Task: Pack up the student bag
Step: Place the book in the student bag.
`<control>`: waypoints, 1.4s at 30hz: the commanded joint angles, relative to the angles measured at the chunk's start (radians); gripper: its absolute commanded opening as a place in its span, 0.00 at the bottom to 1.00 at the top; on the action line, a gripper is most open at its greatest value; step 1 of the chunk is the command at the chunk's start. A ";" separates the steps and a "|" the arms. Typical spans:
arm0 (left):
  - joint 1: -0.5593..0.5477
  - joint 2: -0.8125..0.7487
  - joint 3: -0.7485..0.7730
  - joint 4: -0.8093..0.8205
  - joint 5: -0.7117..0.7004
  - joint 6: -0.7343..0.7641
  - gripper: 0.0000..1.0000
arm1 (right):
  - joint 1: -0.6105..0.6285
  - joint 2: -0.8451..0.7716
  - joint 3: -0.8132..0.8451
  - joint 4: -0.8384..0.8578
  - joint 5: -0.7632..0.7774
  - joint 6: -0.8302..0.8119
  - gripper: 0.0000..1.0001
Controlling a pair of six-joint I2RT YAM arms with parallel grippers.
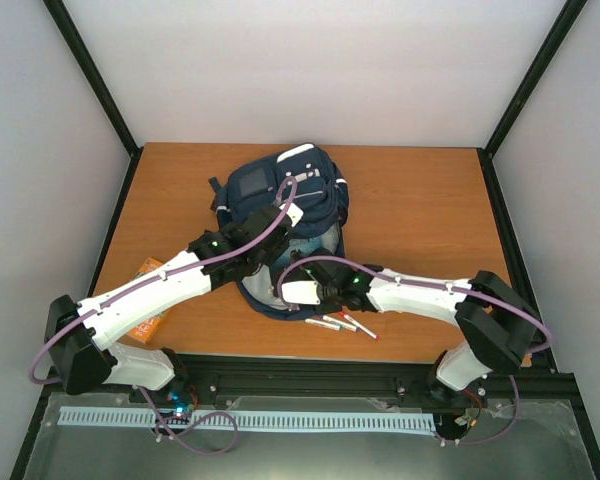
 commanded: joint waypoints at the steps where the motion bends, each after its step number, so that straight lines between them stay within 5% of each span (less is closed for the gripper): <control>1: -0.004 -0.051 0.029 0.128 -0.011 -0.032 0.01 | 0.016 0.043 0.024 0.060 0.032 -0.047 0.35; 16: -0.004 -0.055 0.028 0.128 0.007 -0.030 0.01 | 0.016 0.200 0.076 0.355 0.257 -0.049 0.19; 28: -0.004 -0.066 0.023 0.128 0.016 -0.029 0.01 | 0.001 0.364 0.149 0.558 0.360 -0.103 0.17; 42: -0.004 -0.068 0.020 0.128 0.020 -0.028 0.01 | -0.036 0.377 0.184 0.474 0.320 -0.025 0.19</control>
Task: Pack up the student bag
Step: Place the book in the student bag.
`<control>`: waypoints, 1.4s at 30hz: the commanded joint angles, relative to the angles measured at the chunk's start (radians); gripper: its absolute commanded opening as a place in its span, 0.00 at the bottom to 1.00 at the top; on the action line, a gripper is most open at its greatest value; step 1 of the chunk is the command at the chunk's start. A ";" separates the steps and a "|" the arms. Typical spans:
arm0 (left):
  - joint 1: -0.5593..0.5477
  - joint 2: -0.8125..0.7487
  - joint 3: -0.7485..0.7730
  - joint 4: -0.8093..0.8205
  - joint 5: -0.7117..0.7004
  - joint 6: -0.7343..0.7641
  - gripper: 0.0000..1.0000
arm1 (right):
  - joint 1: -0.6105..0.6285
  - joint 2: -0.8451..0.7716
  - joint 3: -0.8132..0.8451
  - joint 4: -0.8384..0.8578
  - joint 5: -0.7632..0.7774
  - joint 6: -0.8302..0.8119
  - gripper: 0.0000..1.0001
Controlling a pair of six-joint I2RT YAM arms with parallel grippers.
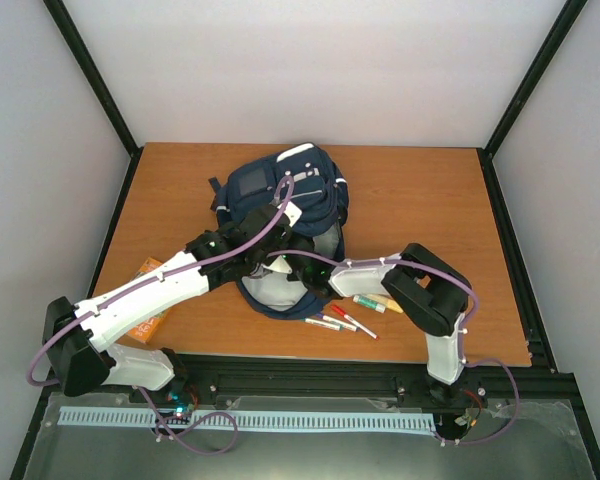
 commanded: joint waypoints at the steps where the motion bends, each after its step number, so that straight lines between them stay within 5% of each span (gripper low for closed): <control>1: -0.007 -0.051 0.024 0.128 0.010 -0.026 0.01 | -0.006 -0.058 0.005 -0.090 -0.050 0.078 0.20; 9: -0.008 -0.024 0.023 0.125 -0.005 -0.023 0.01 | 0.008 -0.248 -0.037 -0.429 -0.313 0.230 0.35; 17: -0.008 0.063 0.018 0.123 0.011 -0.029 0.02 | 0.015 -0.564 -0.121 -0.741 -0.608 0.304 0.37; 23: -0.008 0.199 0.093 -0.002 0.023 -0.112 0.13 | -0.069 -0.839 -0.174 -0.895 -0.745 0.355 0.38; 32: -0.033 0.269 -0.048 -0.070 0.136 -0.295 0.51 | -0.558 -0.954 -0.103 -0.853 -1.068 0.498 0.40; 38: -0.100 0.277 -0.093 -0.118 0.181 -0.374 0.63 | -0.603 -0.907 -0.129 -0.736 -1.038 0.572 0.41; 42: -0.150 0.095 -0.156 -0.088 0.263 -0.377 0.75 | -0.604 -0.915 -0.174 -0.725 -1.018 0.572 0.45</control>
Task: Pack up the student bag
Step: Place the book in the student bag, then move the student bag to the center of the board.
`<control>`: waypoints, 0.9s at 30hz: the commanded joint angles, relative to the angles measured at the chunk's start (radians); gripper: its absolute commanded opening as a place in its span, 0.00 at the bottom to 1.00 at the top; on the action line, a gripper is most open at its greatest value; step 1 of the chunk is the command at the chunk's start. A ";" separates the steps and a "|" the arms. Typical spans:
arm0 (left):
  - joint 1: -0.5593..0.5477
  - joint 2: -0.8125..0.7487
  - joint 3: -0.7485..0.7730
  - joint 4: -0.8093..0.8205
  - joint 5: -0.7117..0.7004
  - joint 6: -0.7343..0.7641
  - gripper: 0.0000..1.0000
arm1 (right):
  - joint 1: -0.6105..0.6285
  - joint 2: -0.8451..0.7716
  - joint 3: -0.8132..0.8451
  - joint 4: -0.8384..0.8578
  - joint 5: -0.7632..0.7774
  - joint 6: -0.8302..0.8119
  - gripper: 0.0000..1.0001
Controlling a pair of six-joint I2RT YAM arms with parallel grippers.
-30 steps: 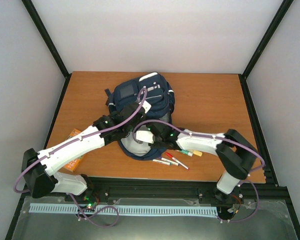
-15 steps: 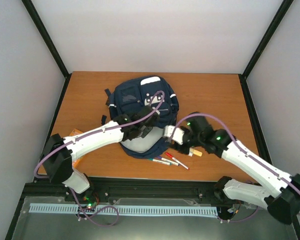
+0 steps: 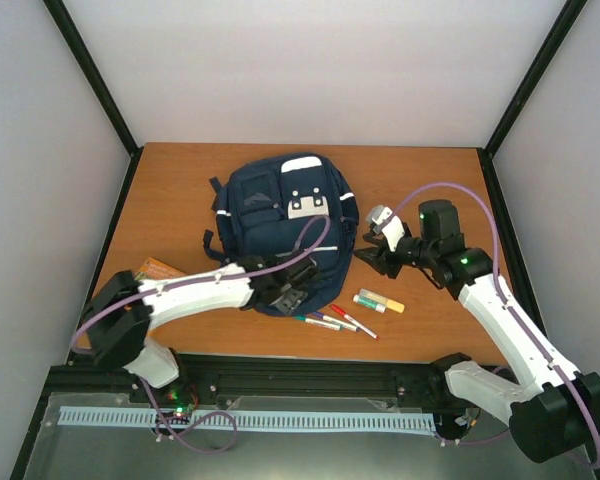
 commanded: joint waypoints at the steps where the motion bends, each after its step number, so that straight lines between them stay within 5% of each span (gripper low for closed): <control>1: -0.043 -0.235 -0.054 0.021 0.125 -0.046 0.82 | -0.006 -0.009 -0.038 0.027 -0.011 0.026 0.46; 4: -0.042 -0.399 -0.098 0.068 0.199 -0.022 0.98 | -0.006 -0.043 -0.047 0.031 0.015 0.028 0.49; 9: 0.048 -0.471 -0.049 0.053 0.102 -0.082 1.00 | -0.006 -0.077 -0.061 0.044 0.058 0.038 0.51; 18: 0.428 -0.329 -0.043 0.136 0.131 -0.458 1.00 | -0.006 -0.081 -0.066 0.032 0.092 0.038 0.57; 27: 0.638 -0.139 -0.074 0.292 0.202 -0.556 1.00 | -0.006 -0.103 -0.081 0.015 0.098 0.004 0.63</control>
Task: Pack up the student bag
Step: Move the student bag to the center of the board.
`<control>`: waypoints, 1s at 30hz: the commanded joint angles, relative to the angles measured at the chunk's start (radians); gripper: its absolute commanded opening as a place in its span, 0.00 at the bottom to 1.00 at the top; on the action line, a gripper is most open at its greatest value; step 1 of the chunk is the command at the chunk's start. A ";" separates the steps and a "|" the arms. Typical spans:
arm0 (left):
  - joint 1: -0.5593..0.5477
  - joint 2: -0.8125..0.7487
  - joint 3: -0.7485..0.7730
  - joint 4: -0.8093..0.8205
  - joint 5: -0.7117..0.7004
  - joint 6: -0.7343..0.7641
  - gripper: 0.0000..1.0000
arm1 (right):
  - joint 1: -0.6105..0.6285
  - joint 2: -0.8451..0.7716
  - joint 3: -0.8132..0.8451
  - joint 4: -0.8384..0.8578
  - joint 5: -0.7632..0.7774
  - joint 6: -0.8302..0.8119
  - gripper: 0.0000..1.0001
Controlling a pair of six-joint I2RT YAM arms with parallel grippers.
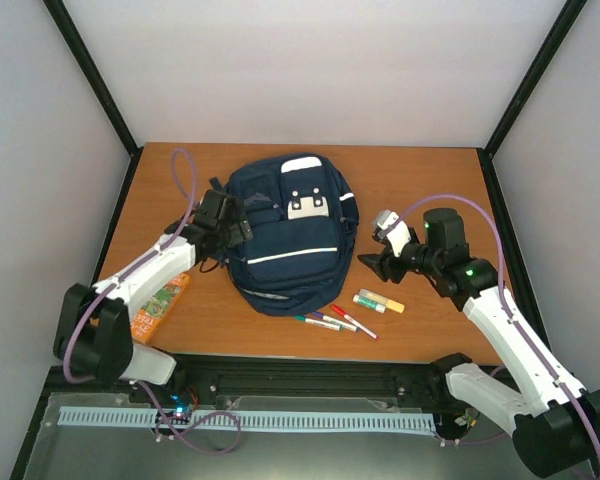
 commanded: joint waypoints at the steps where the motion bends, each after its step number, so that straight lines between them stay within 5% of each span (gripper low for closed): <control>1: 0.072 0.089 -0.008 0.129 0.068 -0.069 1.00 | -0.005 -0.027 -0.016 -0.003 0.002 -0.030 0.64; 16: 0.135 0.385 0.091 0.300 0.315 -0.046 0.99 | -0.005 -0.013 -0.022 -0.017 0.008 -0.055 0.68; 30: -0.045 0.602 0.368 0.234 0.320 0.069 0.93 | -0.005 -0.003 -0.026 -0.017 0.014 -0.061 0.68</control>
